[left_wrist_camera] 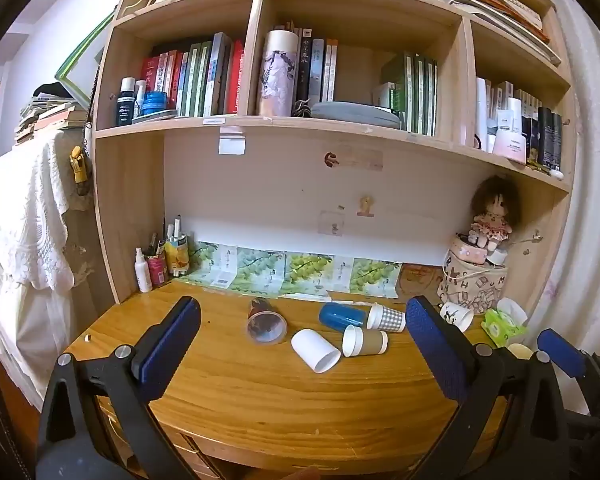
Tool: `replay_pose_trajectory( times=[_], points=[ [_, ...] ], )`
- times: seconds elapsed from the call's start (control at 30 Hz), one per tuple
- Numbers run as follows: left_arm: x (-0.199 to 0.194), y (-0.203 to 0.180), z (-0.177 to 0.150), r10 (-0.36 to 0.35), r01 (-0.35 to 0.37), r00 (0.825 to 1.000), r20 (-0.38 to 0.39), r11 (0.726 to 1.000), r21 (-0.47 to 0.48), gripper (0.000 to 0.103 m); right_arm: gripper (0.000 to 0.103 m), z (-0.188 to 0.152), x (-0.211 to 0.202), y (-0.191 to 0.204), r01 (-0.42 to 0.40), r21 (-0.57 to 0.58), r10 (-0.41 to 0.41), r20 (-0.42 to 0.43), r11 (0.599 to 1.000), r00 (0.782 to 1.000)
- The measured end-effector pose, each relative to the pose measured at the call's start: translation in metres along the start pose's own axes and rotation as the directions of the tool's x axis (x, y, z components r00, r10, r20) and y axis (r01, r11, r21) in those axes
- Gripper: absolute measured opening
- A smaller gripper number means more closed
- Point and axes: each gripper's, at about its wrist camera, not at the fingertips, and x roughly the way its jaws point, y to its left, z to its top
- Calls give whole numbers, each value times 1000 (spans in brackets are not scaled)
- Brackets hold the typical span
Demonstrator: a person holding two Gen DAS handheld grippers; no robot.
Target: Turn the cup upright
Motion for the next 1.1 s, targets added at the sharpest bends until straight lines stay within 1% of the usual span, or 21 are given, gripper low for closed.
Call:
replay_pose_trajectory(
  times=[0.03,0.27,0.37,0.43,0.57,1.0,1.1],
  points=[
    [3,2,1,5,-5,1000,-16,1000,-4,102,83,0,0,0,3,3,-3,0,1000,1000],
    [5,-7,5,6,-5,1000,-12,1000,16,102,82,2,2,-2,17,24,-17,4,1000,1000],
    [4,-11,4,5,-5,1000,-8,1000,25,102,83,0,8,-9,25,36,-25,2,999,1000],
    [5,-12,4,4,-3,1000,-10,1000,25,102,83,4,2,-5,4,3,-4,8,1000,1000],
    [6,-18,3,-8,9,1000,-29,999,31,102,83,2,0,-8,-2,11,2,5,1000,1000],
    [7,-22,-7,13,-7,996,-85,998,61,102,83,-6,-6,-13,12,46,-11,-18,999,1000],
    [9,-20,-10,18,-12,995,-98,998,61,102,83,-7,-2,-14,16,59,-14,-38,998,999]
  ],
)
